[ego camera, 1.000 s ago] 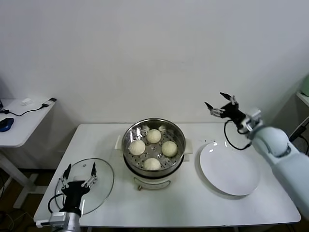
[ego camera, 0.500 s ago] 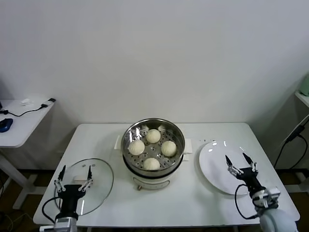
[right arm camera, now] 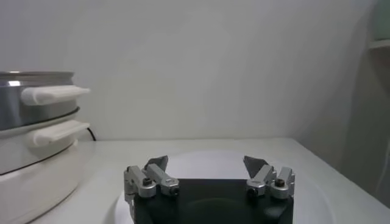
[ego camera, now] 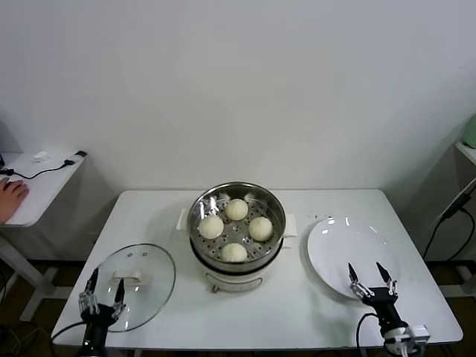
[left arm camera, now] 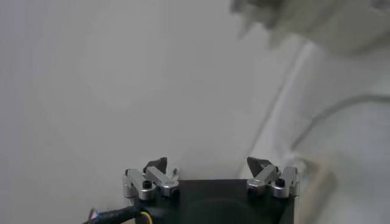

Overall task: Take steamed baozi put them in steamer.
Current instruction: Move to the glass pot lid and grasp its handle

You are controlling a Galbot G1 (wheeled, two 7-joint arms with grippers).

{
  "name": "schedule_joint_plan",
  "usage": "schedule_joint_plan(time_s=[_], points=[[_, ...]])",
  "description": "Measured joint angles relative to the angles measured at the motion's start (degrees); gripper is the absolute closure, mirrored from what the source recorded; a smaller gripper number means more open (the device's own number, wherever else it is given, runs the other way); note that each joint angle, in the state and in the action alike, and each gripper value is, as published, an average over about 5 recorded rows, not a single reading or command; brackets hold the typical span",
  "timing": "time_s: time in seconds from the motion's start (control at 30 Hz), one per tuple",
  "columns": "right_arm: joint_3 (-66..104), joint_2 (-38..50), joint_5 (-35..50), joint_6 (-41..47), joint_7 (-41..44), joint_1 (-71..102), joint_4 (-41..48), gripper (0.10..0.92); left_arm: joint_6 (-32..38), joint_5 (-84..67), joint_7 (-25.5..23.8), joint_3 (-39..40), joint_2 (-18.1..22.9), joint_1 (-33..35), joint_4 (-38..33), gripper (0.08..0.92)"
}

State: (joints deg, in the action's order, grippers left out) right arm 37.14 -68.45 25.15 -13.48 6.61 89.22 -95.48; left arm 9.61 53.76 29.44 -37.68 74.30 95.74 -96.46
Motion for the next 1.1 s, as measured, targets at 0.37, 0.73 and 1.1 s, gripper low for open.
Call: schedule_joint_plan(time_s=[0.37,0.73,1.1], points=[[0.39,-2.18,-0.84,-1.35,-0.08,2.26,-0.27,0.203,-1.48,13.11,3.56,-0.79,0.56,-3.07,6.45,0.177],[1.21,-3.07,-0.82,-2.84,-0.28,3.84,-1.26,0.203,-4.09,19.33,0.99,-0.32,0.59,-8.14,10.59,0.177],[1.23,-3.77,-1.13,-3.62,-0.32,4.19,-1.21,0.203,-7.33,21.11,-2.02,-0.31,-0.28,-11.36,12.16,0.177]])
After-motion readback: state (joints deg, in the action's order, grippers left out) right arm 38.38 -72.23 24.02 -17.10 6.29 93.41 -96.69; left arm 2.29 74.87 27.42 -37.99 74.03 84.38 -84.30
